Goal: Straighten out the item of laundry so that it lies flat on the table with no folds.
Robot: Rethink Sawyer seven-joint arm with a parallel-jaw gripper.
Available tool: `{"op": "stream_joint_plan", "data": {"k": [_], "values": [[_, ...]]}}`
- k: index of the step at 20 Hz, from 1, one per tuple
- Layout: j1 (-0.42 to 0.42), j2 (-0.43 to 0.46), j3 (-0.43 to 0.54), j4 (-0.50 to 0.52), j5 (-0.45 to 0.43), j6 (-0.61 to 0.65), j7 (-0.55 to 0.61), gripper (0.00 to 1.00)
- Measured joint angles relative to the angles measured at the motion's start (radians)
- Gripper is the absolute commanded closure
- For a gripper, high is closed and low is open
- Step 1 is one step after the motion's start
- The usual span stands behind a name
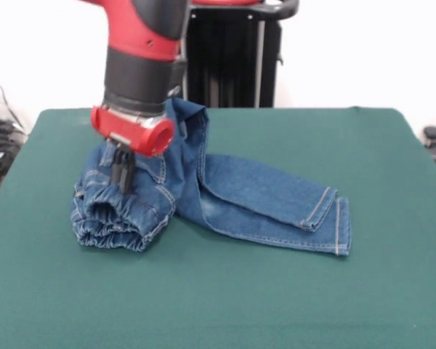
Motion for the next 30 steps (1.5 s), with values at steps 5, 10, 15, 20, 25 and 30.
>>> {"op": "stream_joint_plan", "data": {"k": [5,10,15,20,25,30], "values": [[0.102,-0.026,-0.072,-0.064,0.043,0.136,0.0,1.0],[0.134,-0.039,-0.102,-0.145,0.085,0.222,0.0,1.0],[0.128,-0.032,-0.119,-0.187,0.106,0.223,0.0,1.0],[0.118,-0.028,-0.126,-0.219,0.124,0.223,0.0,1.0],[0.117,-0.028,-0.126,-0.222,0.125,0.223,0.0,1.0],[0.123,-0.03,-0.135,-0.222,0.125,0.224,0.0,1.0]]}}
